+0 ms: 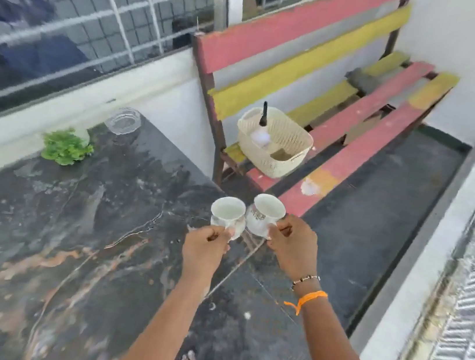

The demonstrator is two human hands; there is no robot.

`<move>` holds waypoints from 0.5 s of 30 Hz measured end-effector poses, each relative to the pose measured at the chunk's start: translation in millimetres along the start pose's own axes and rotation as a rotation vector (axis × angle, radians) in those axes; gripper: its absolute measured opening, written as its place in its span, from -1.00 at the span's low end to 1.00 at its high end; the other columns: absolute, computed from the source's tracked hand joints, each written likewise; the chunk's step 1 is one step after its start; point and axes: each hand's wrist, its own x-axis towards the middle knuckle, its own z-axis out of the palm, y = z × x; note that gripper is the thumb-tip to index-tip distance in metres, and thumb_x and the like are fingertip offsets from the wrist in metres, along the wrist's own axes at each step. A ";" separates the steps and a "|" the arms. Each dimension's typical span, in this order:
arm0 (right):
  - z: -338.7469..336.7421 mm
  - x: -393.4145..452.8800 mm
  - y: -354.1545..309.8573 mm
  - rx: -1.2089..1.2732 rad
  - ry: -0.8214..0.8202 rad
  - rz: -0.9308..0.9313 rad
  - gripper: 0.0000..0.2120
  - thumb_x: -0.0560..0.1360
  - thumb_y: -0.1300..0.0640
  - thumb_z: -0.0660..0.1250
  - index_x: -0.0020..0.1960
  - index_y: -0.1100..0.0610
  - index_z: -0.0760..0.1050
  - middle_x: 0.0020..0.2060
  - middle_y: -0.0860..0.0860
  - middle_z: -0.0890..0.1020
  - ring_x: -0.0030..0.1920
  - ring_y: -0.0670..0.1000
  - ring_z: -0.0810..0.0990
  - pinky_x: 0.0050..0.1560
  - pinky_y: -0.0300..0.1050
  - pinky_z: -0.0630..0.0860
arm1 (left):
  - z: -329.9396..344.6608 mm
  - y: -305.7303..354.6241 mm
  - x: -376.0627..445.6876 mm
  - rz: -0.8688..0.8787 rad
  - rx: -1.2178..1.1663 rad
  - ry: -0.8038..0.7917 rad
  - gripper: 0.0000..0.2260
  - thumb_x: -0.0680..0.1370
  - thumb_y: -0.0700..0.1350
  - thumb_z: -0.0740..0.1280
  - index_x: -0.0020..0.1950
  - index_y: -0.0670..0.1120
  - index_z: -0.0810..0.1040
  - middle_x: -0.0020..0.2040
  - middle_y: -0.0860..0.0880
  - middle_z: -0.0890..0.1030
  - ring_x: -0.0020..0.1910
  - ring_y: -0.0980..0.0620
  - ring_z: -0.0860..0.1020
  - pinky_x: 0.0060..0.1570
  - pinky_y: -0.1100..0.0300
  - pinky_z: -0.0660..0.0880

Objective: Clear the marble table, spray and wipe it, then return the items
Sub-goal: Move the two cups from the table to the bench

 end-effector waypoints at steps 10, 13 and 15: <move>-45.6 135.7 80.2 -0.056 0.025 0.157 -0.80 0.42 0.21 0.33 -0.31 0.10 0.34 -0.29 0.19 0.64 -0.18 0.21 0.58 -0.18 -0.04 0.45 | 154.3 -4.0 92.5 -0.139 0.079 -0.172 -0.82 0.44 -0.15 0.43 -0.37 -0.07 0.59 -0.51 0.03 0.49 -0.39 0.04 0.45 -0.17 0.17 0.45; -43.1 186.7 101.2 -0.097 -0.012 0.194 -0.83 0.44 0.23 0.32 -0.26 0.15 0.34 -0.26 0.21 0.62 -0.16 0.22 0.54 -0.25 -0.11 0.33 | 194.9 -13.0 138.8 -0.194 0.077 -0.174 -0.87 0.45 -0.16 0.42 -0.29 -0.15 0.59 -0.53 0.04 0.46 -0.44 0.08 0.42 -0.25 0.25 0.44; -40.4 213.1 112.7 -0.116 -0.046 0.220 -0.83 0.44 0.25 0.32 -0.24 0.17 0.34 -0.23 0.24 0.61 -0.14 0.24 0.53 -0.25 -0.13 0.28 | 214.6 -19.2 163.1 -0.231 0.080 -0.184 -0.82 0.46 -0.16 0.41 -0.35 -0.11 0.56 -0.56 0.07 0.44 -0.49 0.12 0.38 -0.38 0.34 0.38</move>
